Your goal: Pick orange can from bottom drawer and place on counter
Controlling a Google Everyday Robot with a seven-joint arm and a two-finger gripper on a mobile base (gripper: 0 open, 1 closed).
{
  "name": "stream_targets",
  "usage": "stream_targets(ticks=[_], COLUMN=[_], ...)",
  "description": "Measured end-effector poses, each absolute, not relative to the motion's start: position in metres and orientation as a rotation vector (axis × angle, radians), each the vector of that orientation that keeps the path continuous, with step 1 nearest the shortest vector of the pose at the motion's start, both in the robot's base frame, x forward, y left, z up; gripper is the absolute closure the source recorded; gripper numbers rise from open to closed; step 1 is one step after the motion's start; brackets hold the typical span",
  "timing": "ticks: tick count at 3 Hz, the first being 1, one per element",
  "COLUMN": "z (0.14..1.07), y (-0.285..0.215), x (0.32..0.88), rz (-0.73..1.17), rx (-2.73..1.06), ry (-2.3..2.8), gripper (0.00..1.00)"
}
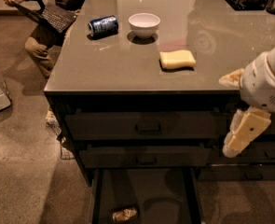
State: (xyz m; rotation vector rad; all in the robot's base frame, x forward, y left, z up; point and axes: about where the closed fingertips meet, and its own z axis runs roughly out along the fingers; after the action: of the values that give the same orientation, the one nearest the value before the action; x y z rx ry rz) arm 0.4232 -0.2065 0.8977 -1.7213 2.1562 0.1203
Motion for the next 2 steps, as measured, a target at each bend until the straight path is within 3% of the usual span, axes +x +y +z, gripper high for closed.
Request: stream_targets(ticks=[2], z=[0.775], y=[-0.180], x=[0.418], rz=[0.385], rx=[-1.748], ry=[2.074], gripper=[0.00])
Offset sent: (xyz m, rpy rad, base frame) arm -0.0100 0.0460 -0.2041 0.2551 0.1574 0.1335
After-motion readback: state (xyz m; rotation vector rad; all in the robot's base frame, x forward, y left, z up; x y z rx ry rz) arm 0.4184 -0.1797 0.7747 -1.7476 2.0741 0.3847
